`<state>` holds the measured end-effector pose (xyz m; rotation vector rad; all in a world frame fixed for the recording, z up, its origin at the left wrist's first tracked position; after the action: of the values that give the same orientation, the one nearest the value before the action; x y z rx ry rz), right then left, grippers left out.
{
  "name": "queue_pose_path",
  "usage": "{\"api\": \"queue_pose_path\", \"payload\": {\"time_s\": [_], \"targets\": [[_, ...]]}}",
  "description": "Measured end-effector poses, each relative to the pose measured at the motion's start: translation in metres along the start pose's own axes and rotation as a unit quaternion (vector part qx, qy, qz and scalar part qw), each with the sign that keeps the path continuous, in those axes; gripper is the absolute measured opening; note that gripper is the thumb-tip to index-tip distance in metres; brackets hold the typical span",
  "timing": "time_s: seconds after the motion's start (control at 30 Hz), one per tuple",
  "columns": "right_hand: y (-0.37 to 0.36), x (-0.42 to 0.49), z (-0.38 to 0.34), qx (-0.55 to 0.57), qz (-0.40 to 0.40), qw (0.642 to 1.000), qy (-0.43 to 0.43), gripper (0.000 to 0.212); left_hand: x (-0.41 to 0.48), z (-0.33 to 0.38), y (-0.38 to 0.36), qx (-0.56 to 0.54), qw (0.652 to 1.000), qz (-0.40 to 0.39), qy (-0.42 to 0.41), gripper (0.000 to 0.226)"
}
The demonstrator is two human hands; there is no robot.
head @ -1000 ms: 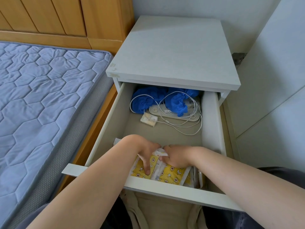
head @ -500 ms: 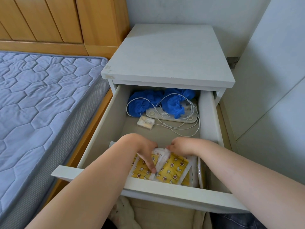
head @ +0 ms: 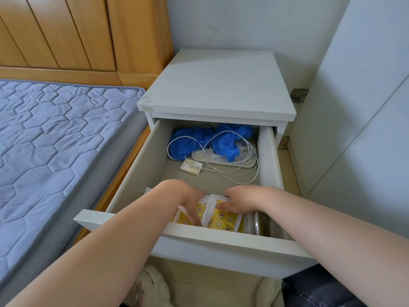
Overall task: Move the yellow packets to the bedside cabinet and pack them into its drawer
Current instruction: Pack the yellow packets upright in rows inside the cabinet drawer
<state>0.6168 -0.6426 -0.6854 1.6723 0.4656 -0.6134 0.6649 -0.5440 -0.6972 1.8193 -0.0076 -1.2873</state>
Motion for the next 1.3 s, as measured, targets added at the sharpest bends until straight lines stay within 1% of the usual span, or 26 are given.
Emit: {"api": "queue_pose_path", "payload": {"time_s": [0.07,0.17,0.27,0.33,0.5,0.6,0.67,0.77,0.8,0.83,0.9,1.0,1.07,1.17,1.23,1.3], "targets": [[0.008,-0.007,0.001,-0.013,0.029,0.999,-0.006,0.062,-0.003,-0.001,-0.001,0.002,1.000,0.014,0.012,0.100],[0.014,-0.015,0.003,0.009,0.070,0.997,-0.004,0.057,-0.009,0.002,0.005,-0.019,0.999,0.042,0.005,0.101],[0.014,-0.021,0.006,0.039,0.082,0.996,0.003,0.051,-0.017,0.006,0.011,-0.064,0.996,0.065,-0.009,0.102],[0.015,-0.026,0.006,0.050,0.089,0.995,0.013,0.047,-0.023,0.009,0.013,-0.086,0.993,0.076,-0.017,0.098],[0.024,-0.044,0.008,0.084,0.130,0.987,0.031,0.045,-0.044,0.014,0.026,-0.111,0.986,0.121,-0.025,0.074],[0.035,-0.066,0.009,0.127,0.178,0.974,0.053,0.040,-0.072,0.024,0.044,-0.141,0.974,0.167,-0.065,0.051],[0.039,-0.088,0.010,0.158,0.191,0.966,0.068,0.041,-0.094,0.035,0.047,-0.188,0.965,0.156,-0.098,0.046],[0.034,-0.119,0.007,0.187,0.175,0.962,0.093,0.049,-0.119,0.054,0.030,-0.209,0.966,0.063,-0.137,0.051],[0.028,-0.127,0.007,0.183,0.167,0.964,0.095,0.050,-0.123,0.059,0.024,-0.199,0.968,0.051,-0.142,0.052],[0.023,-0.134,0.006,0.168,0.162,0.968,0.095,0.053,-0.127,0.062,0.022,-0.180,0.972,0.060,-0.140,0.050],[0.015,-0.145,0.005,0.122,0.164,0.975,0.090,0.059,-0.130,0.063,0.025,-0.147,0.974,0.121,-0.121,0.042],[0.016,-0.156,0.004,0.076,0.199,0.973,0.085,0.058,-0.134,0.060,0.029,-0.153,0.964,0.195,-0.099,0.038],[0.023,-0.162,0.002,0.053,0.231,0.968,0.080,0.056,-0.140,0.057,0.031,-0.154,0.959,0.222,-0.082,0.042],[0.033,-0.166,-0.001,0.004,0.267,0.961,0.068,0.057,-0.147,0.053,0.037,-0.120,0.956,0.262,-0.051,0.052],[0.037,-0.166,0.000,-0.001,0.280,0.958,0.058,0.063,-0.148,0.049,0.044,-0.076,0.951,0.297,-0.025,0.060],[0.043,-0.165,0.007,0.024,0.298,0.953,0.046,0.075,-0.149,0.045,0.053,-0.023,0.940,0.342,0.000,0.072]]}}
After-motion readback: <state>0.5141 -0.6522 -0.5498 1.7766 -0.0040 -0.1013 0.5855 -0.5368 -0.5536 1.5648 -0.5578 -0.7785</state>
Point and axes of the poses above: each hand's wrist, its own x-axis towards the middle knuckle, its own y-axis out of the back of the hand, z = x × y, the point moved 10 cm from there along x, towards the middle knuckle, and after that the axes turned 1 degree about x, right-handed, at the moved point
